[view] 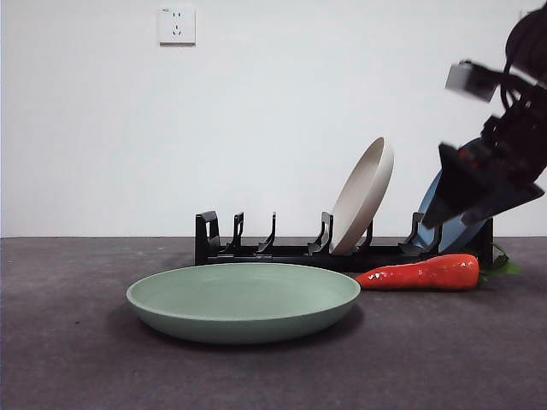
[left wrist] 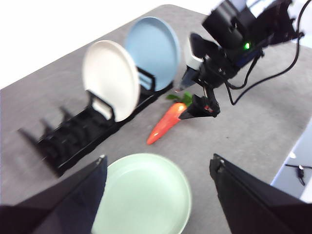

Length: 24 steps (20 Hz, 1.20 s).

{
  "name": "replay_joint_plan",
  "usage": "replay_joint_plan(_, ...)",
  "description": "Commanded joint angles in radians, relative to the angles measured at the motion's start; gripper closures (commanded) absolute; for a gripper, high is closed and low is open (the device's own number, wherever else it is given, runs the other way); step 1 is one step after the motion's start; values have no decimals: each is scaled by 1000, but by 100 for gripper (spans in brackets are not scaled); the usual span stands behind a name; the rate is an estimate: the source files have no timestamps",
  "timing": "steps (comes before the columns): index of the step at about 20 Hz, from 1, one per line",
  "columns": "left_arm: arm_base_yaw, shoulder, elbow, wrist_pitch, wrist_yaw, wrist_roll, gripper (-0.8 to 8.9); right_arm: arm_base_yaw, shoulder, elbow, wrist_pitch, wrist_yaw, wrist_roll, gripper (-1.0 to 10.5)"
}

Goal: Take the green plate from the plate rack,put the plate on the table,take the carrot from the table,put the carrot in the plate

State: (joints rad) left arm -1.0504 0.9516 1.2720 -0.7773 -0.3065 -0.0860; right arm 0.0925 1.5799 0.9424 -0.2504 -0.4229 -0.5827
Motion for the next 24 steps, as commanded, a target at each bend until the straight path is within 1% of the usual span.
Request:
replay_joint_plan(1,-1,-17,-1,-42,-19,-37,459,10,49,2,61,19,-71,226)
replay_joint_plan(3,-1,-22,-1,-84,-32,-72,459,14,92,2,100,43,-92,226)
replay_joint_plan(8,-1,-22,-1,-103,-33,-74,459,14,189,2,130,63,-108,228)
replay_joint_plan(9,-1,-22,-1,-103,-33,-79,459,14,205,2,133,63,-108,249)
replay_joint_plan(11,-1,-22,-1,-106,-33,-79,459,16,223,2,134,62,-106,374)
replay_joint_plan(13,-1,-22,-1,-107,-34,-80,459,22,223,2,134,61,-83,550)
replay_joint_plan(15,-1,-22,-1,-107,-34,-83,459,29,223,2,133,60,-47,644)
replay_joint_plan(17,-1,-22,-1,-107,-34,-98,459,39,223,2,134,58,-23,787)
replay_joint_plan(18,-1,-22,-1,-107,-35,-98,459,42,223,2,134,58,-12,837)
replay_joint_plan(20,-1,-22,-1,-107,-34,-98,459,42,222,2,133,58,32,907)
replay_joint_plan(21,-1,-22,-1,-107,-34,-98,459,43,217,2,129,58,65,963)
replay_joint_plan(24,-1,-22,-1,-108,-34,-98,459,54,140,2,99,53,175,963)
